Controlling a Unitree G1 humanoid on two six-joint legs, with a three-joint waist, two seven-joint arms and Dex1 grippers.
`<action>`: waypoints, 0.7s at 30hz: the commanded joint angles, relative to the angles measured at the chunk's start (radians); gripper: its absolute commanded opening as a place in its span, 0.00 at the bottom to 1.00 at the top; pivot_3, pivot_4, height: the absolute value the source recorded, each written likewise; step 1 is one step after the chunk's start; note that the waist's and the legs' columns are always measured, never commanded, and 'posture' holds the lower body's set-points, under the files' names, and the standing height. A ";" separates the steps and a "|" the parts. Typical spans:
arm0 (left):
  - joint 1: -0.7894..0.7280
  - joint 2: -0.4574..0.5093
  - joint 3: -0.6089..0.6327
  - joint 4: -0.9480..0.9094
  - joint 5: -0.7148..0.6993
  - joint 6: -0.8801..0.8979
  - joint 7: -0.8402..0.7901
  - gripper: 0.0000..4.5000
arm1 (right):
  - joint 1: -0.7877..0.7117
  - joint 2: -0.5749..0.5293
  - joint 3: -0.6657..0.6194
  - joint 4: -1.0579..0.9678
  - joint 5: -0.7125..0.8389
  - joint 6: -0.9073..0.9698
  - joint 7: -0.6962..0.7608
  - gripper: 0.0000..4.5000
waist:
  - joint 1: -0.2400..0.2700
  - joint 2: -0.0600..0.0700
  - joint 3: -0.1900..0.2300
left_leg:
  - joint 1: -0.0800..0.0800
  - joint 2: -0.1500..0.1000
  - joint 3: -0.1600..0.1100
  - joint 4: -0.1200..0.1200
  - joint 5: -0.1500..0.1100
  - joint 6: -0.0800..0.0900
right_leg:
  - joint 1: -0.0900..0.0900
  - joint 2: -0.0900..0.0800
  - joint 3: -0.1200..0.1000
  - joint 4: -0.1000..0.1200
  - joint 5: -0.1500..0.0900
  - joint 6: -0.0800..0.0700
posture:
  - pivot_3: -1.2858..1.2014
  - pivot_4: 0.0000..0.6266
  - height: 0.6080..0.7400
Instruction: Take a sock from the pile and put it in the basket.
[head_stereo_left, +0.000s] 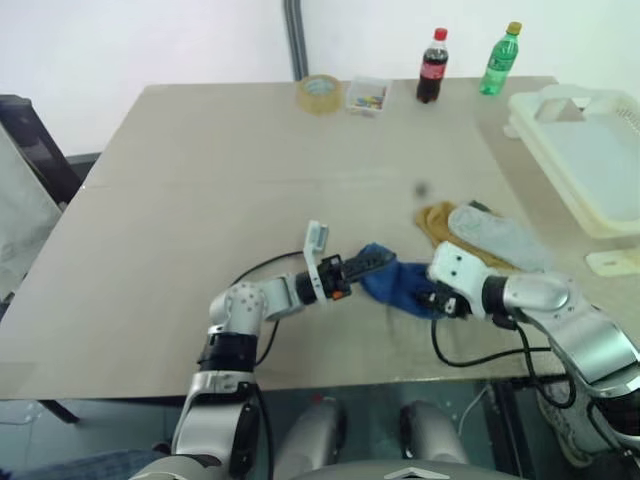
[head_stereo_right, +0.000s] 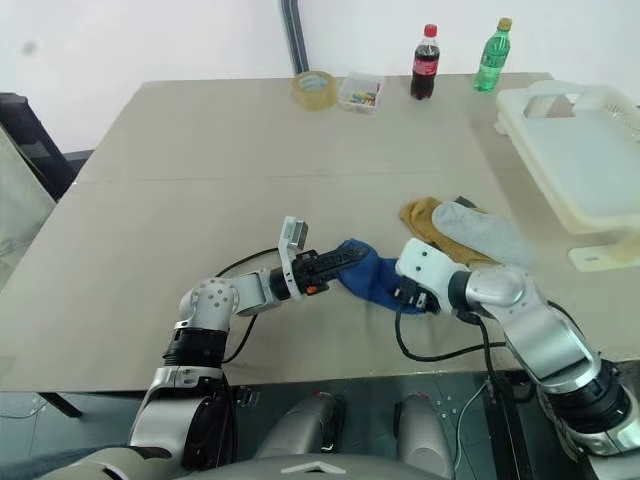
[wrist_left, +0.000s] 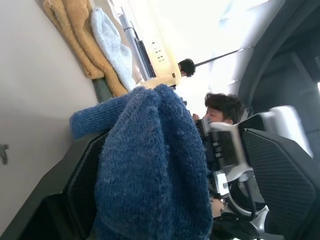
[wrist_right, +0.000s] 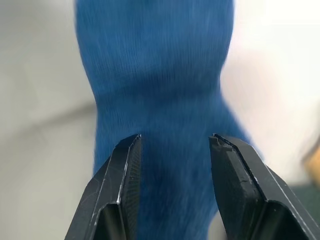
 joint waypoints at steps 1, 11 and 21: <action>0.008 0.046 0.032 -0.065 -0.036 0.041 -0.010 0.99 | -0.034 0.053 0.037 0.037 -0.021 -0.040 -0.031 0.49 | -0.007 0.000 0.000 | 0.000 0.000 0.000 0.000 0.000 0.000 | 0.000 0.000 0.000 0.000 0.000 0.000 | 0.52 0.24 1.00; 0.077 0.152 0.138 -0.223 -0.165 0.182 0.042 0.99 | -0.140 0.171 0.146 0.202 -0.065 -0.131 -0.015 0.49 | -0.013 -0.001 0.001 | 0.001 0.001 0.000 0.001 0.000 0.000 | 0.000 0.001 0.000 0.001 0.000 0.000 | 0.52 0.24 1.00; 0.109 0.126 0.189 -0.275 -0.259 0.202 0.151 0.99 | -0.224 0.282 0.193 0.309 -0.089 -0.180 0.000 0.49 | -0.012 -0.001 0.001 | 0.002 0.001 0.000 0.001 0.000 0.000 | 0.000 0.001 0.000 0.001 0.000 0.000 | 0.52 0.24 1.00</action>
